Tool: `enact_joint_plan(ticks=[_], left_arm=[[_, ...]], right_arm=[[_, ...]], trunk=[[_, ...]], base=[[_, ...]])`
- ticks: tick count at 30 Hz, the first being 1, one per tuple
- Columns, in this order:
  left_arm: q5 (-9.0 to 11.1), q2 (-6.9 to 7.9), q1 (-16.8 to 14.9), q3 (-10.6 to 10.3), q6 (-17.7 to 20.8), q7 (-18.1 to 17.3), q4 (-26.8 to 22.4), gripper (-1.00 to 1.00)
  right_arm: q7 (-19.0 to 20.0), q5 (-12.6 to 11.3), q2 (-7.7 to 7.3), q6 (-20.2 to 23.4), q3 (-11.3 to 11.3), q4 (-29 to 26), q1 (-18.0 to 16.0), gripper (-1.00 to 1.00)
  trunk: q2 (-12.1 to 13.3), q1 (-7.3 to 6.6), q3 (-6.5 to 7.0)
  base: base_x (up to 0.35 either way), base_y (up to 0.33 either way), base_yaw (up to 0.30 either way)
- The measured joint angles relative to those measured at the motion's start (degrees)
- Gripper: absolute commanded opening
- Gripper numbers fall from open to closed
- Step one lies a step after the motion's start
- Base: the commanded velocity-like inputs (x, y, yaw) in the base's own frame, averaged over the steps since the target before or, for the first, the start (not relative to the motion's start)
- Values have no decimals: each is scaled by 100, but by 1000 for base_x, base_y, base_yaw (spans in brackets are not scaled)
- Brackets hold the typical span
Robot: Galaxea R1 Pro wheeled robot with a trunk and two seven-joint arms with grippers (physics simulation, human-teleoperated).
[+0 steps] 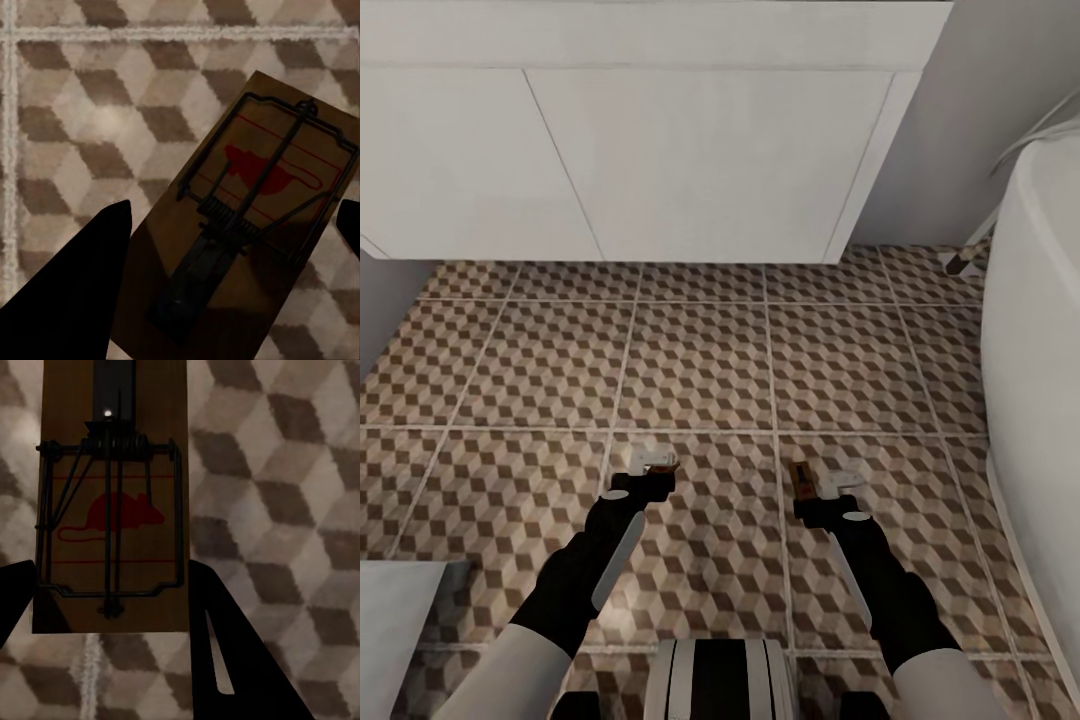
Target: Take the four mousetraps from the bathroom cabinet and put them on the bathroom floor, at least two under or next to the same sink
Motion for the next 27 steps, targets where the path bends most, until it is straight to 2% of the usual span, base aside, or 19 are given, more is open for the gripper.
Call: enact_joint_plan(ticks=[6,14,20,27], left_arm=[[0,-5,0,-21,1,0,7,-100],[0,-9,5,-50,3,0,12,-100],[0,-13,8,-234,-3,0,16,-100],[-1,-14,16,-270,-3,-7,1,-100]], right_arm=[[0,0,-1,-1,0,0,1,-100],[4,1,-2,-26,0,-18,0,-100],[26,2,-2,-148,0,-38,0,-100],[41,8,-2,-203,8,-52,0,-100]], trunk=[[-241,132,-163],[-242,132,-237],[-242,132,-292],[-242,132,-355]], base=[[0,0,0],[0,0,0],[0,0,0],[0,0,0]])
